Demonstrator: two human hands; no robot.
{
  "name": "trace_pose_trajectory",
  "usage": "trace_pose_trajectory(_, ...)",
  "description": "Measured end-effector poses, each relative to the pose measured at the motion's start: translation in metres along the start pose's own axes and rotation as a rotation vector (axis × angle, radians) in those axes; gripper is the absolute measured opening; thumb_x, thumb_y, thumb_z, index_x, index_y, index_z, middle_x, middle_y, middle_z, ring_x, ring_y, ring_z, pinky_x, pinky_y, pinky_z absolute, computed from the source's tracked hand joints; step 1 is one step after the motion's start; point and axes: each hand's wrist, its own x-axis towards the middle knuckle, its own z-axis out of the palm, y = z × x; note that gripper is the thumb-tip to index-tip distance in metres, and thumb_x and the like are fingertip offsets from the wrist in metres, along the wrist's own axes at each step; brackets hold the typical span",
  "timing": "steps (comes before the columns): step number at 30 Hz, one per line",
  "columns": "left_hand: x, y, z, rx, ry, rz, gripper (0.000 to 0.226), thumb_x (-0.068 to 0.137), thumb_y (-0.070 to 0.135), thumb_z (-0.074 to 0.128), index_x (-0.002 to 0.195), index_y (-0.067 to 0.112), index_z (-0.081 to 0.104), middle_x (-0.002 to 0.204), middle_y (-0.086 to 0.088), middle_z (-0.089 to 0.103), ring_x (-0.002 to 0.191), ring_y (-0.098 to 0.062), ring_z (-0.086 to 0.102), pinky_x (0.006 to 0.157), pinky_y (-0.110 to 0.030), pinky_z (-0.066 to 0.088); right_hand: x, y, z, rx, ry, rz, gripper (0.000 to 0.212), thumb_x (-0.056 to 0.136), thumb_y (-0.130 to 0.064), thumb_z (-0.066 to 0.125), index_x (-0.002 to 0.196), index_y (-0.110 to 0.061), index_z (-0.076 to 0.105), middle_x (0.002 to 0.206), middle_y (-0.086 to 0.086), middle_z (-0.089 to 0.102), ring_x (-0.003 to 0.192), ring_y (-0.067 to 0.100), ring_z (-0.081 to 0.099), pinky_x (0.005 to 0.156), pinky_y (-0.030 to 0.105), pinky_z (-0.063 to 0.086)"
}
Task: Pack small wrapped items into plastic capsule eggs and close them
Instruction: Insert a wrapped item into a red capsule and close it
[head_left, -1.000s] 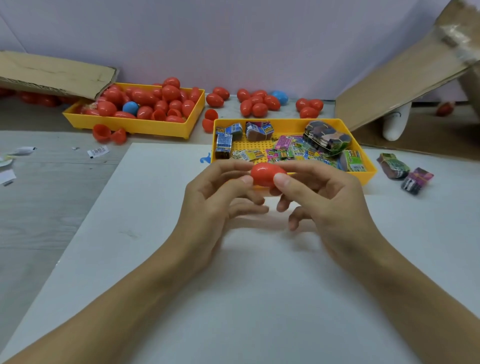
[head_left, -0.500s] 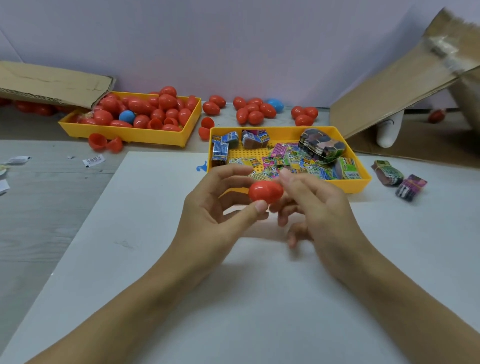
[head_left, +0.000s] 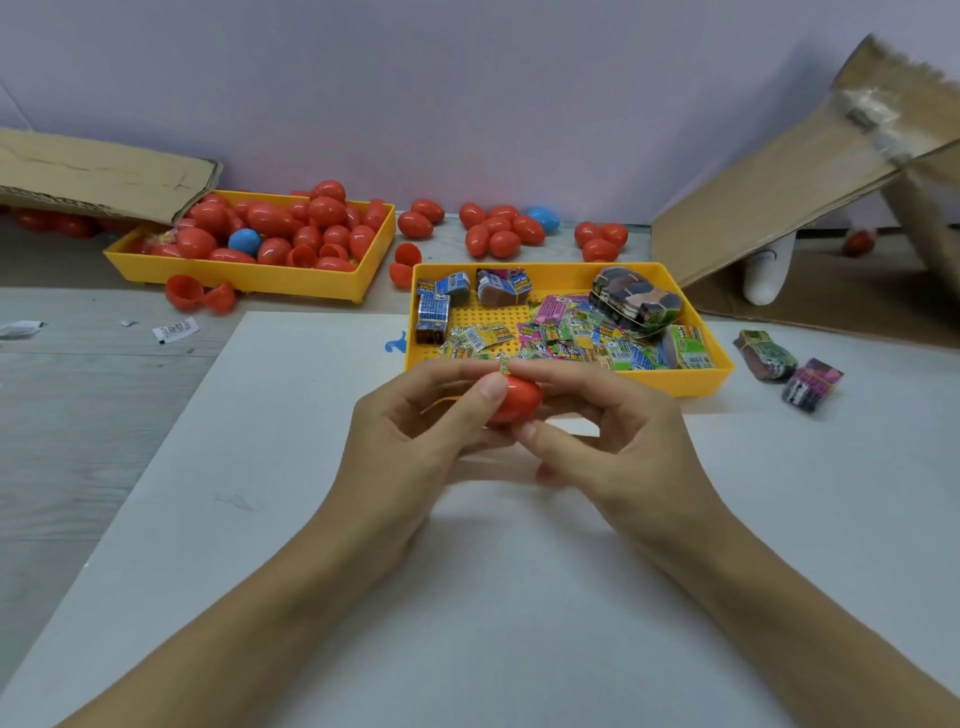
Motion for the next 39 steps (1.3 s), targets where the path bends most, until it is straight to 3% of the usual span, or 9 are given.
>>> trace_pose_trajectory(5,-0.005,0.001,0.003,0.117,-0.027,0.064,0.022,0.086,0.023,0.07,0.107,0.018,0.076,0.088,-0.007,0.076,0.073,-0.022,0.074,0.067,-0.029,0.06,0.001,0.001,-0.001,-0.102,0.041,-0.039,0.045,0.082,0.001,0.06,0.103,-0.035,0.075,0.098,-0.009,0.074,0.09,0.017,0.069,0.062,0.034,0.059)
trace_pose_trajectory(12,-0.004,-0.001,0.0,0.117,-0.047,0.156,0.026,0.076,0.005,0.077,0.098,0.015,0.07,0.099,-0.004,0.073,0.095,-0.025,0.072,0.079,-0.027,0.057,0.002,0.001,-0.002,-0.14,0.108,-0.008,0.034,0.079,-0.005,0.056,0.102,-0.024,0.074,0.086,-0.01,0.071,0.074,0.006,0.063,0.059,0.021,0.049)
trace_pose_trajectory(16,-0.005,0.0,0.001,0.051,-0.024,0.182,0.017,0.077,0.02,0.077,0.093,0.015,0.073,0.1,-0.007,0.073,0.097,-0.029,0.071,0.08,-0.037,0.059,0.006,0.002,-0.011,-0.448,0.265,-0.174,0.013,0.092,-0.025,0.061,0.098,-0.022,0.072,0.092,-0.007,0.068,0.083,0.01,0.062,0.063,0.018,0.047)
trace_pose_trajectory(19,-0.005,0.001,0.002,0.1,0.009,0.2,0.017,0.078,0.016,0.079,0.094,0.015,0.072,0.1,-0.004,0.073,0.097,-0.025,0.071,0.079,-0.031,0.059,0.013,0.005,-0.025,-0.834,0.388,-0.183,0.04,0.091,-0.053,0.057,0.102,-0.02,0.074,0.103,-0.003,0.067,0.102,0.017,0.057,0.085,0.019,0.037)
trace_pose_trajectory(23,-0.007,0.0,0.004,0.097,0.01,0.183,0.038,0.072,0.009,0.079,0.108,0.015,0.069,0.105,-0.003,0.073,0.1,-0.019,0.071,0.083,-0.022,0.056,0.012,0.015,-0.033,-1.162,0.183,0.184,0.063,0.079,-0.077,0.053,0.123,-0.033,0.065,0.137,-0.009,0.05,0.131,0.018,0.027,0.094,0.035,0.02)
trace_pose_trajectory(28,-0.007,0.002,0.003,0.129,-0.003,0.213,0.031,0.074,0.015,0.08,0.104,0.019,0.074,0.105,-0.002,0.073,0.101,-0.015,0.071,0.085,-0.019,0.055,0.015,0.014,-0.036,-1.006,0.224,0.151,0.024,0.081,-0.047,0.072,0.099,-0.032,0.071,0.123,-0.014,0.058,0.123,0.016,0.032,0.084,0.031,0.017)
trace_pose_trajectory(32,-0.006,0.001,0.002,0.149,-0.001,0.196,0.032,0.075,0.011,0.078,0.106,0.016,0.072,0.108,0.001,0.074,0.105,-0.017,0.07,0.085,-0.022,0.056,0.018,0.009,-0.037,-0.719,0.248,0.161,0.017,0.077,-0.027,0.082,0.082,-0.035,0.068,0.11,-0.01,0.065,0.122,0.021,0.048,0.099,0.045,0.039)
trace_pose_trajectory(35,-0.006,0.001,-0.001,0.159,-0.005,0.18,0.029,0.075,0.01,0.077,0.102,0.016,0.072,0.111,0.001,0.073,0.106,-0.019,0.069,0.084,-0.027,0.058,0.018,0.002,-0.04,-0.449,0.35,0.112,0.02,0.078,-0.016,0.081,0.073,-0.033,0.07,0.086,-0.018,0.07,0.096,-0.002,0.06,0.086,0.028,0.044)
trace_pose_trajectory(39,-0.007,0.002,0.0,0.121,0.003,0.152,0.027,0.075,0.015,0.077,0.101,0.016,0.073,0.103,-0.006,0.073,0.095,-0.025,0.072,0.076,-0.038,0.061,0.017,-0.009,-0.04,-0.066,0.41,0.077,0.018,0.076,-0.014,0.081,0.083,-0.029,0.075,0.082,-0.015,0.074,0.08,0.003,0.065,0.066,0.014,0.047)
